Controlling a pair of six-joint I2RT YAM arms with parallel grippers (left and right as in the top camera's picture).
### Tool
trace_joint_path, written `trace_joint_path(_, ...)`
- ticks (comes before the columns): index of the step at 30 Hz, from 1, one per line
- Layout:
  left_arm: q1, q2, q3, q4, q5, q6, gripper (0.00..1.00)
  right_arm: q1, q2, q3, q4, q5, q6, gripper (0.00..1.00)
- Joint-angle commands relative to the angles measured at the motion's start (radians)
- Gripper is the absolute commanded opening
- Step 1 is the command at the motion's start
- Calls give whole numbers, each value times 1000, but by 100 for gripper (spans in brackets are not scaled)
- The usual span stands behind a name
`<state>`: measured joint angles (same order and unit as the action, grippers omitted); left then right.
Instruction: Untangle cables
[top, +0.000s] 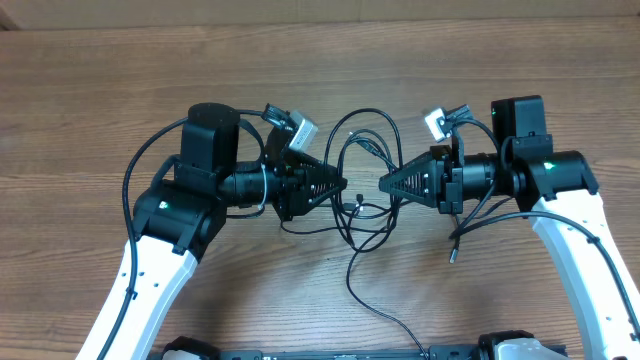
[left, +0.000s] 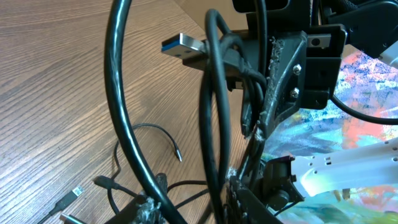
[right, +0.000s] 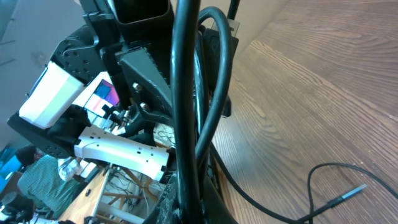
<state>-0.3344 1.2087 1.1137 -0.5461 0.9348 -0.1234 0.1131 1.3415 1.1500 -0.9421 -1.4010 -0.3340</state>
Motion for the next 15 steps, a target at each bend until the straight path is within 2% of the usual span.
trace_joint_path(1, -8, 14, 18, 4, -3, 3, 29, 16, -19, 37, 6, -45, 5, 4)
trace_joint_path(7, -8, 21, 18, 10, -2, 3, 24, 58, -19, 37, 7, -36, 5, 4)
trace_joint_path(13, -6, 22, 18, 12, -14, 4, 4, 93, -19, 36, -23, 38, 5, 4)
trace_joint_path(15, -5, 22, 18, 12, -63, 3, 4, 104, -19, 36, -62, 99, 5, 4)
